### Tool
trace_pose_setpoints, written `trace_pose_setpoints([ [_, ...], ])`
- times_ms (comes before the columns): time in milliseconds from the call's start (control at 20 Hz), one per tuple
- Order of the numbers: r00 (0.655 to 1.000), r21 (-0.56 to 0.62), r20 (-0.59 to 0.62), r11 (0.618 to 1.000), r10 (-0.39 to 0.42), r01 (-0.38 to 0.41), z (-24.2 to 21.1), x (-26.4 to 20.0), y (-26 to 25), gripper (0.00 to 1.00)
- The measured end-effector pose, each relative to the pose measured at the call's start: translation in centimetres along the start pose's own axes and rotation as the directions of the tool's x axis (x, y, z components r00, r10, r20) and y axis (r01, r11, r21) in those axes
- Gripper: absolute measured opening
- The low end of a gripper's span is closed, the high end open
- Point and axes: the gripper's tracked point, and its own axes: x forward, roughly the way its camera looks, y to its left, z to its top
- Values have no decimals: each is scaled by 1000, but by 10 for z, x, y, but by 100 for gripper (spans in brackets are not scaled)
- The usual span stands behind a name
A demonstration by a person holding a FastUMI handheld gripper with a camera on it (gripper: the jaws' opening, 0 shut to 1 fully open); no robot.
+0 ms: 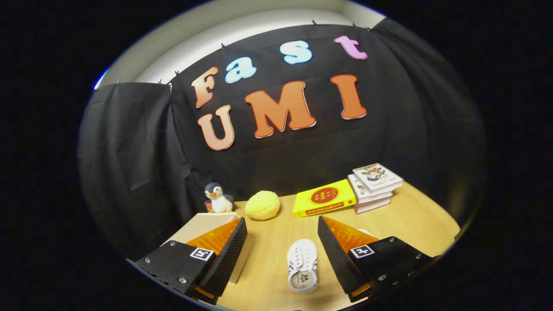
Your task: Open the storage box then place both shoes into the box .Put the left shoe in first, then the right shoe, with the right side of both shoes facing outward in a uniform manner.
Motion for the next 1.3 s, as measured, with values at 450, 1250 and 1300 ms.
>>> trace_pose_setpoints([
  [450,901,395,-316,905,298,-161,-73,47,49,98],
  [1250,656,703,-442,690,611,-169,-142,109,118,98],
  [1300,647,700,-451,694,615,-172,-147,111,120,98],
])
